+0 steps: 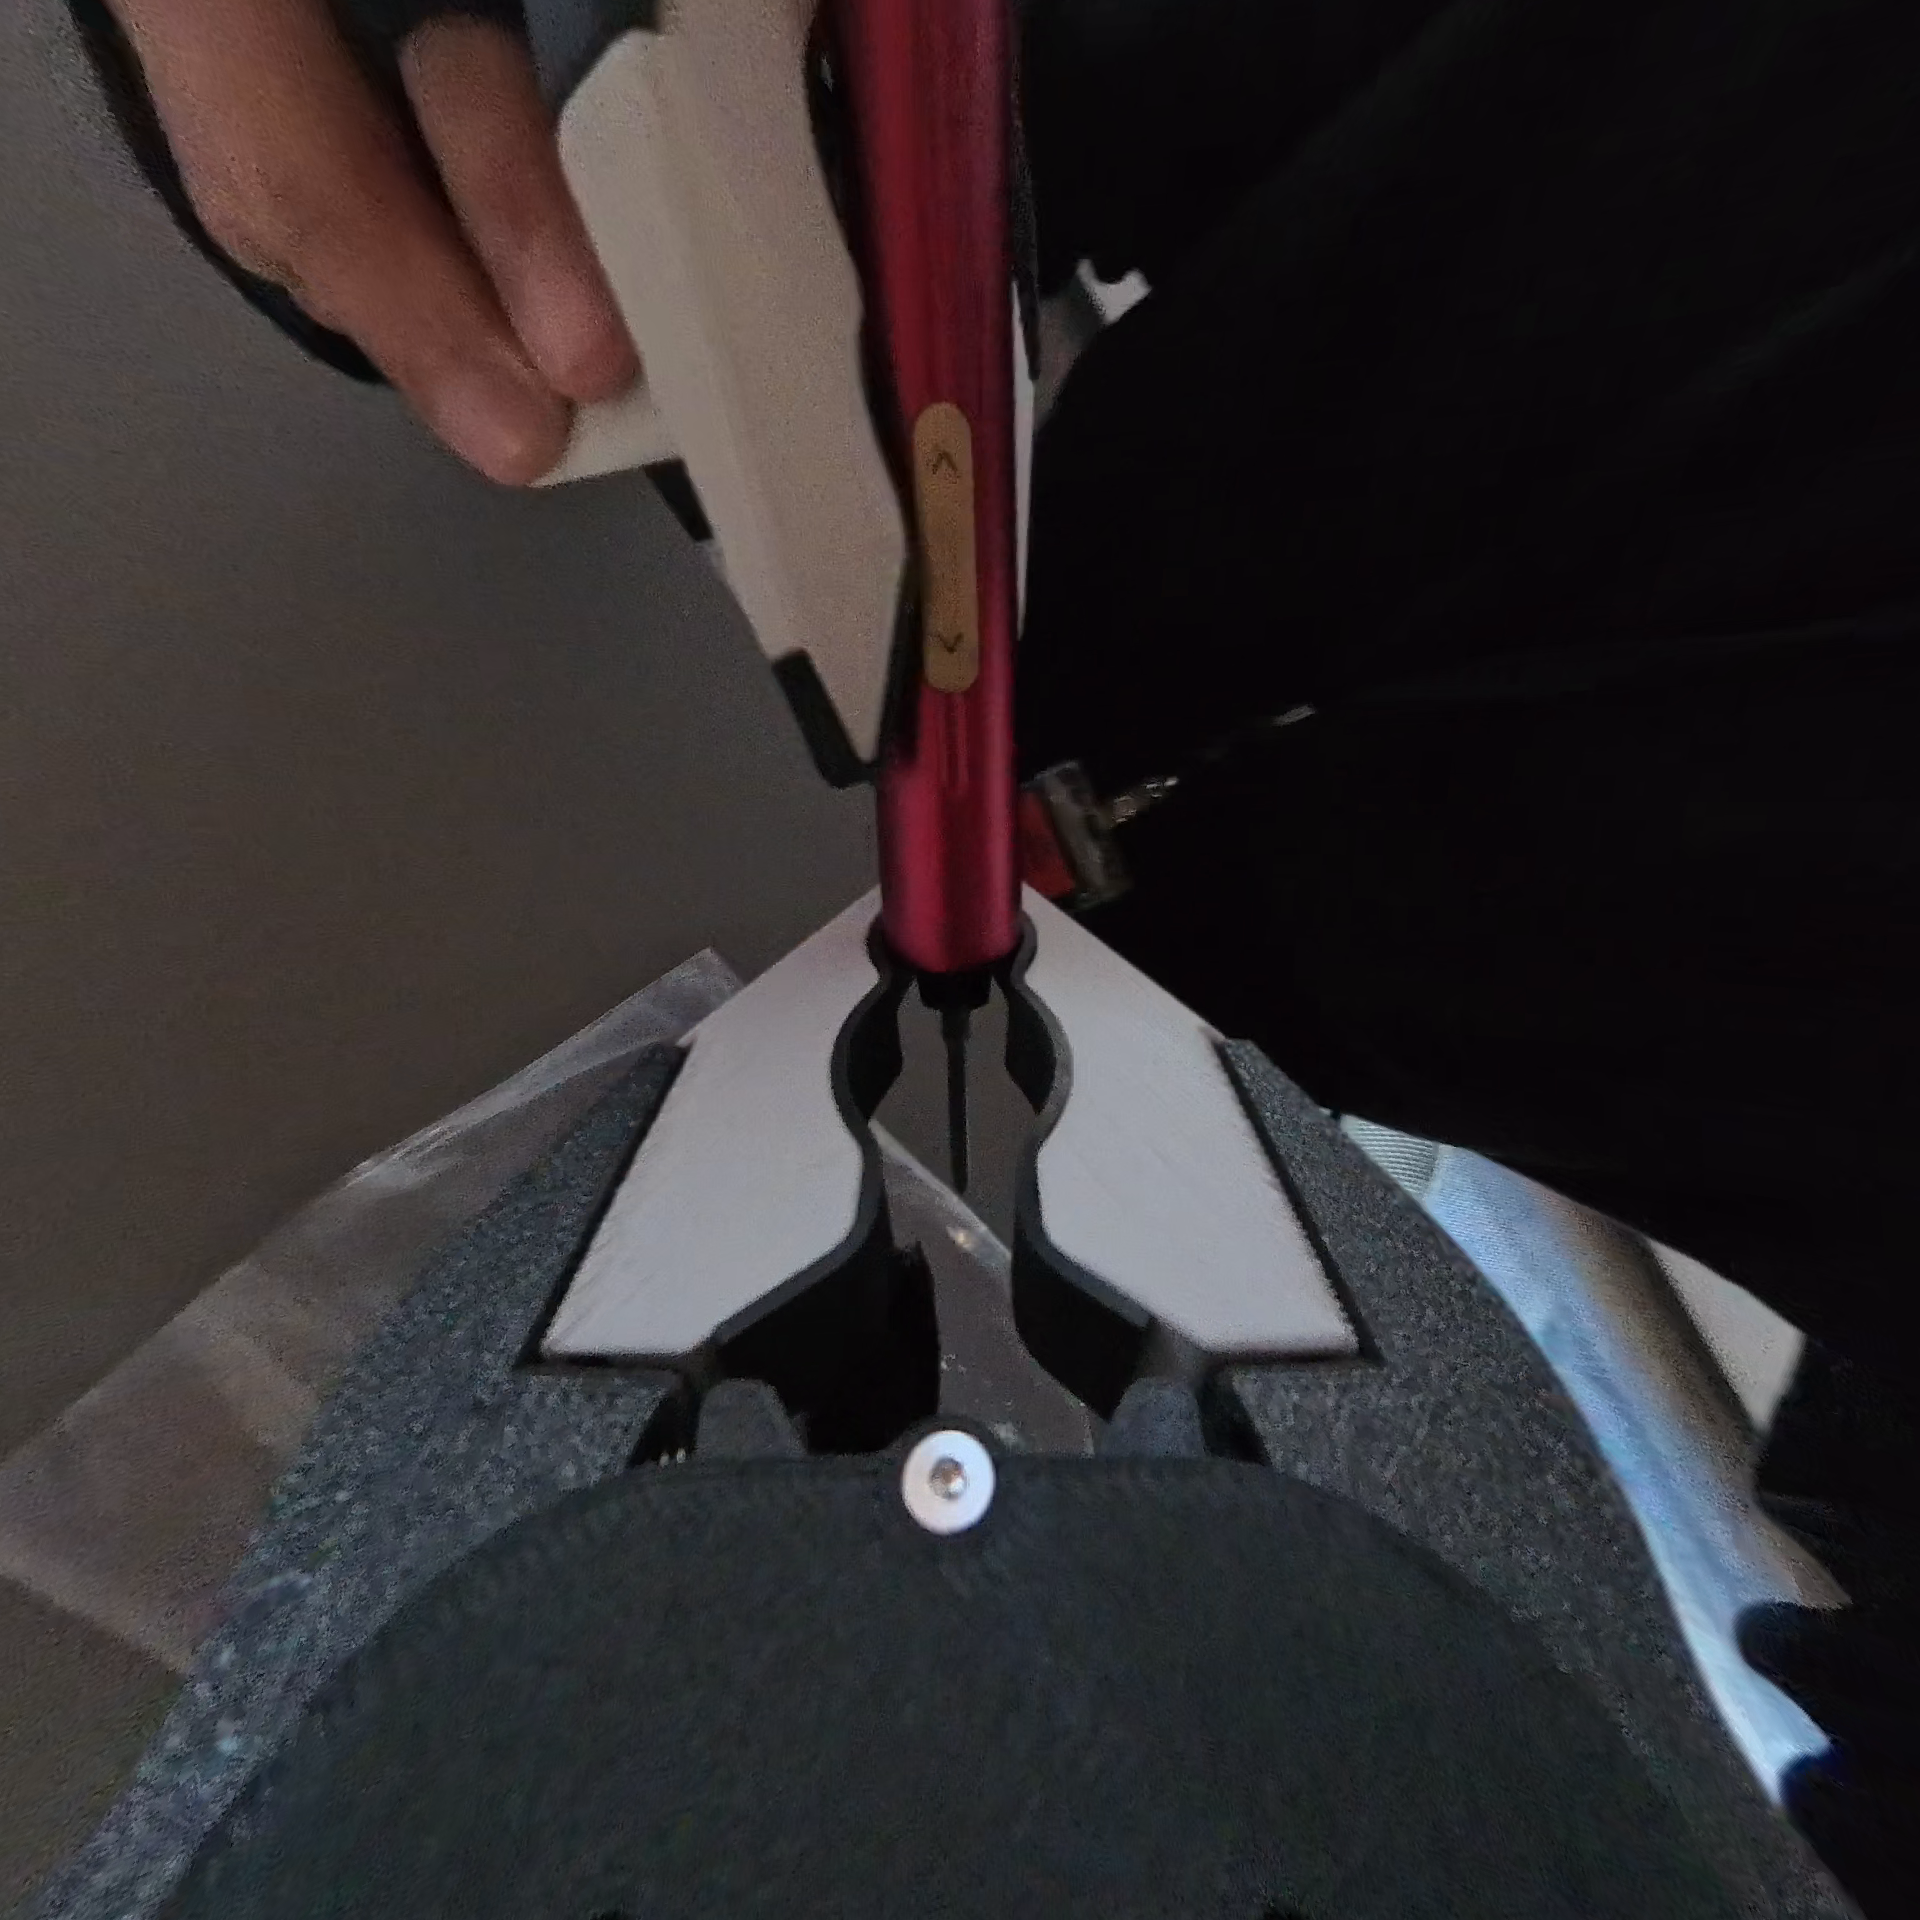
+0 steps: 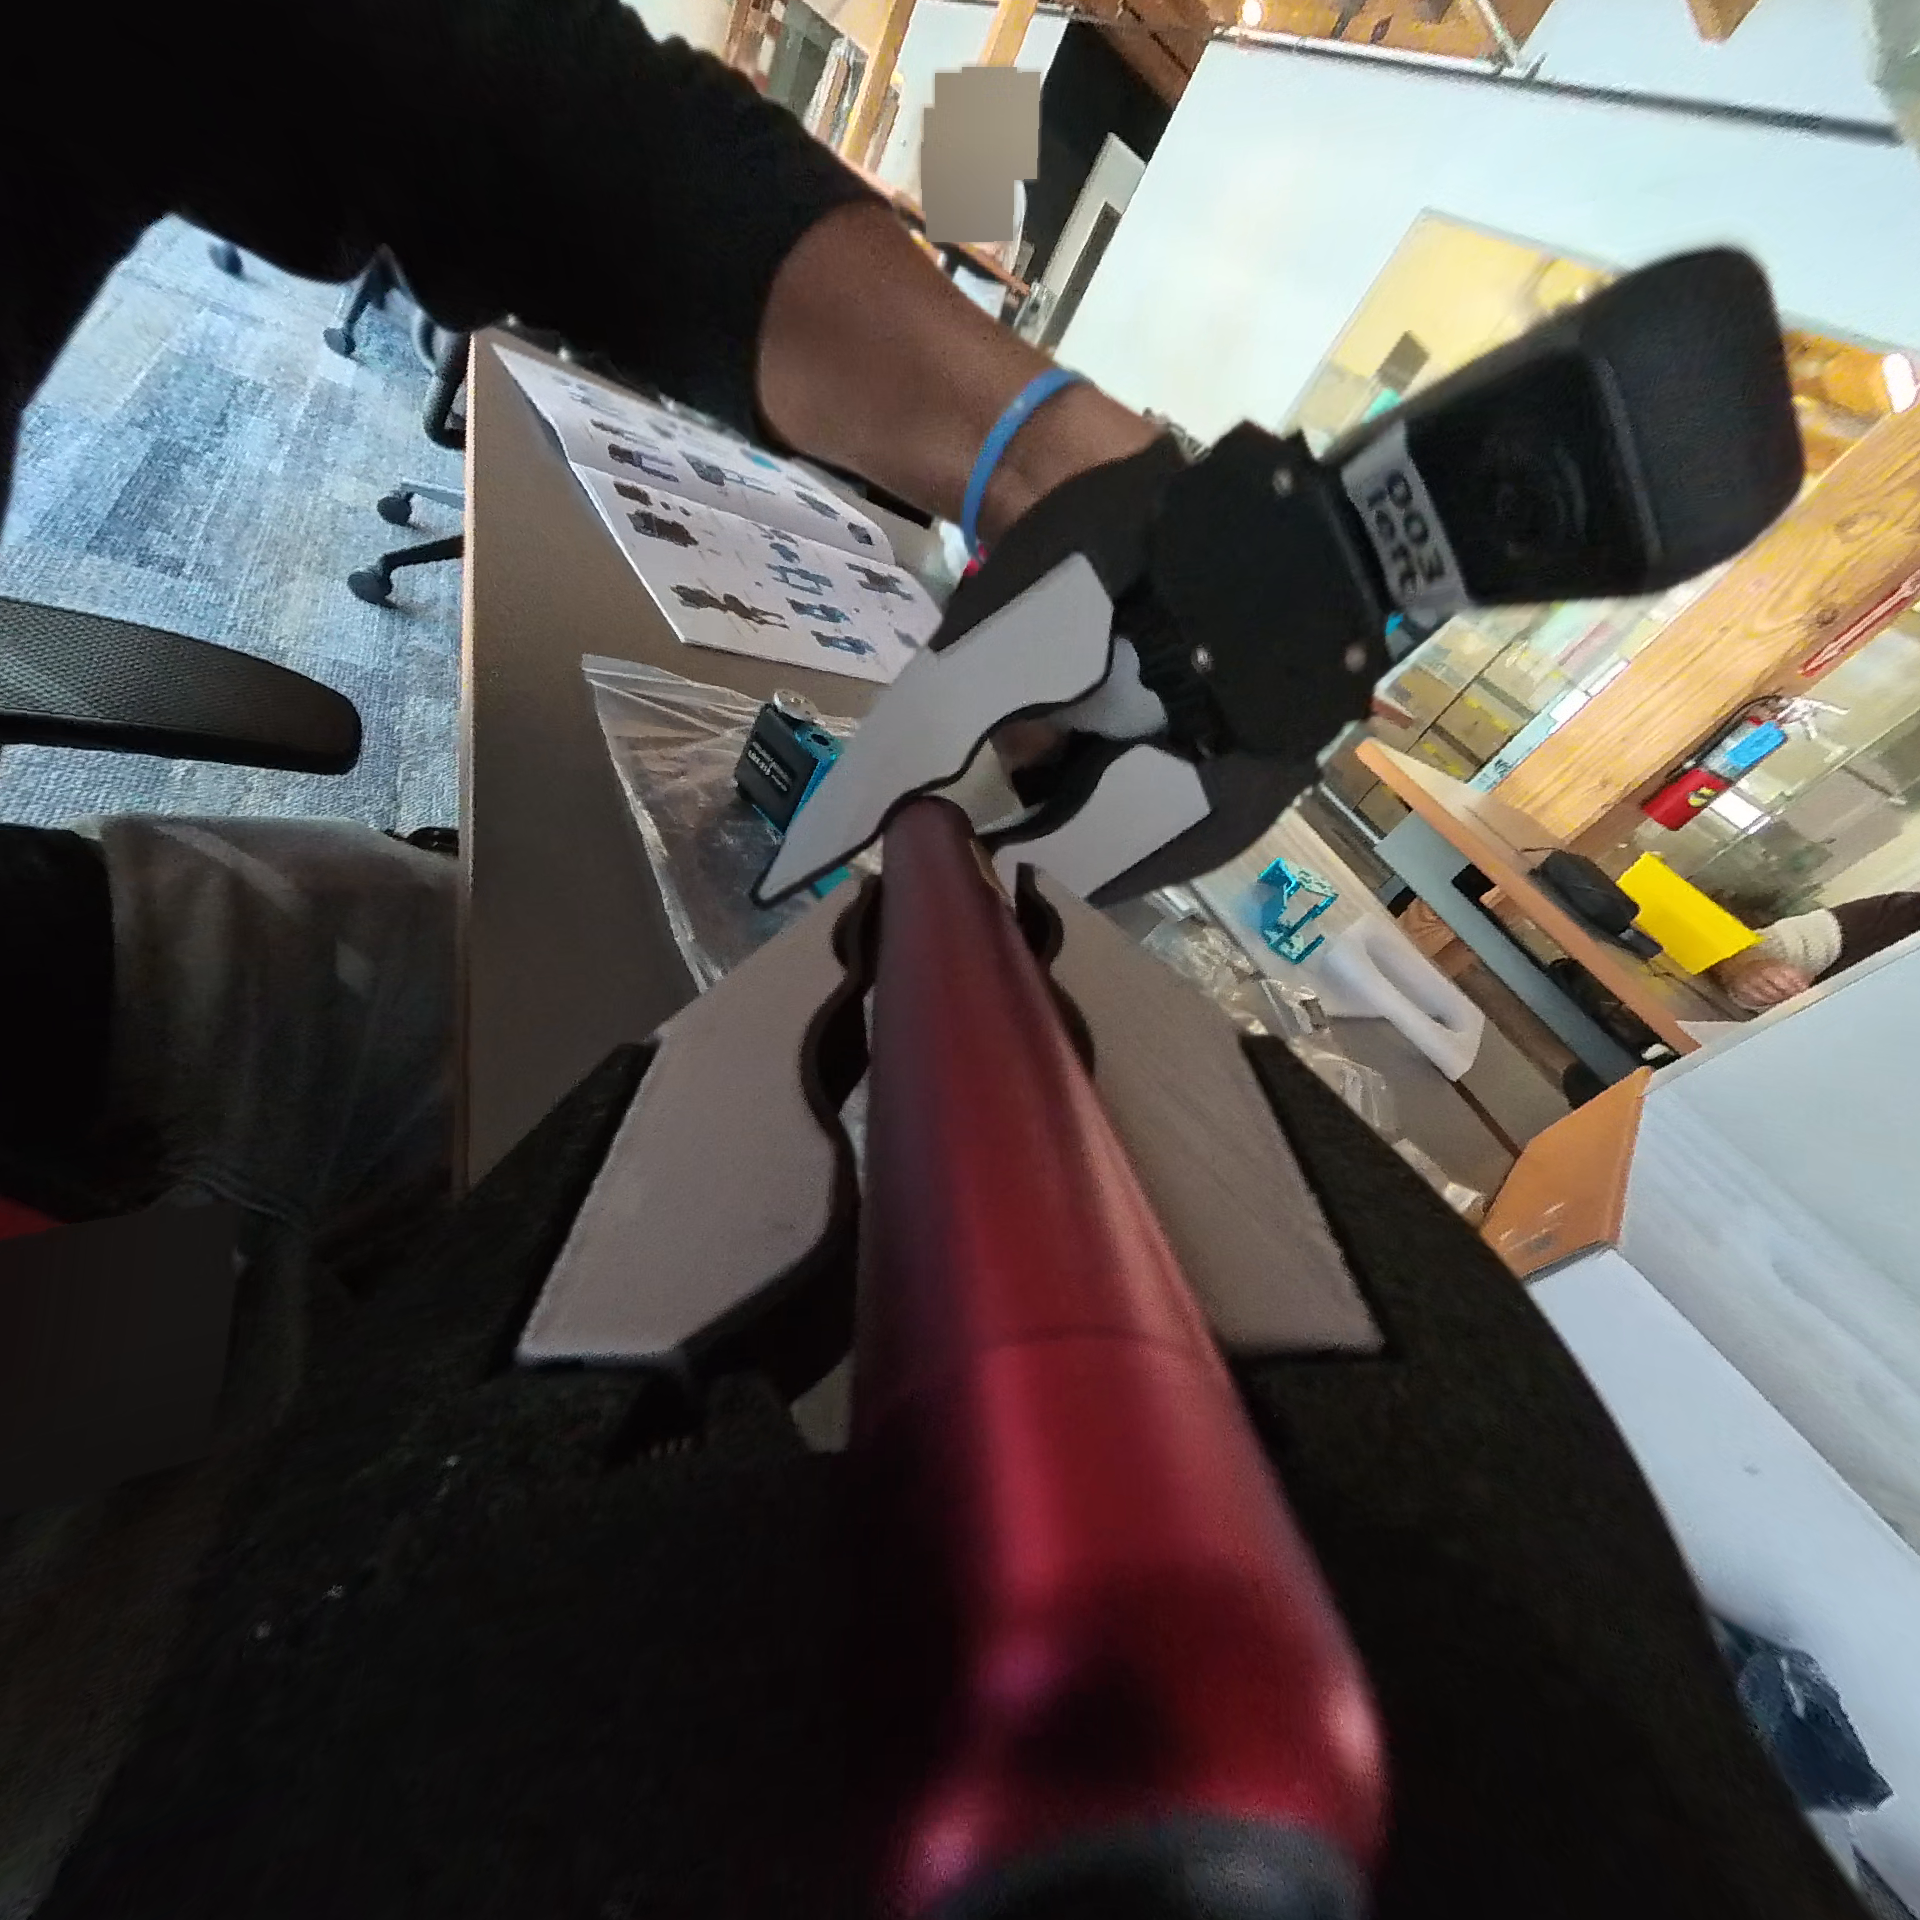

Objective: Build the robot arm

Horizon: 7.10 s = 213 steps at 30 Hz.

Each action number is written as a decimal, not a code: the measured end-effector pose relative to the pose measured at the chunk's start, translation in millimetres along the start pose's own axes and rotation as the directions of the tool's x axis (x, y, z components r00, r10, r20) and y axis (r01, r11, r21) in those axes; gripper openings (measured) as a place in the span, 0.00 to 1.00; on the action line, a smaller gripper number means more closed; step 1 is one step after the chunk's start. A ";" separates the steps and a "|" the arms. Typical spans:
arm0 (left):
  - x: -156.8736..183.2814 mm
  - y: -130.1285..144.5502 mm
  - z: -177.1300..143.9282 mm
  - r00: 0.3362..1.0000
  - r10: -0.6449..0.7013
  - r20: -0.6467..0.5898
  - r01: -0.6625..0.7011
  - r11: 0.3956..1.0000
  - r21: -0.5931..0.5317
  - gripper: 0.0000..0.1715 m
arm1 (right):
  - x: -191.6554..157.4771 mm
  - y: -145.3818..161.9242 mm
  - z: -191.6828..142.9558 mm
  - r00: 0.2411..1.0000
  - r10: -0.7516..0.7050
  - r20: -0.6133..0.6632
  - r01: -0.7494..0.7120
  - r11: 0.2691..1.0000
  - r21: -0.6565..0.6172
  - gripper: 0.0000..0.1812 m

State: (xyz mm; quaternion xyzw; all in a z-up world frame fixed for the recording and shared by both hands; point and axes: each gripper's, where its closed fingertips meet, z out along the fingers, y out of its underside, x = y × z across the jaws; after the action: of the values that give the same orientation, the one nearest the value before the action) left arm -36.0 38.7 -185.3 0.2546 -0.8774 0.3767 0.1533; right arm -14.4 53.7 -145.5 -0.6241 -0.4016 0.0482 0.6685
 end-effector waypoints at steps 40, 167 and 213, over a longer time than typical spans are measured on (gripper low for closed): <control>-45.6 6.0 -24.8 0.915 -0.021 0.402 -0.107 0.950 0.293 0.07 | 17.1 26.1 8.5 0.961 0.271 -0.054 -0.270 0.963 0.014 0.12; 18.4 154.4 -240.9 0.742 -0.572 0.351 -0.156 0.362 0.919 0.17 | 26.9 -38.4 81.3 0.999 0.031 0.027 -0.035 0.983 0.180 0.12; -2.1 182.4 -177.8 0.396 -0.480 0.783 -0.290 0.743 0.603 0.17 | 22.9 102.3 66.0 0.961 0.238 0.143 -0.181 0.927 -0.327 0.13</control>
State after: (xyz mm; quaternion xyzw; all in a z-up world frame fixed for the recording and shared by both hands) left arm -123.1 277.8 -173.6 0.5074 -0.5994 0.4462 -0.4291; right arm 6.2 141.4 -230.6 -0.7540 -0.3938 0.1123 0.5137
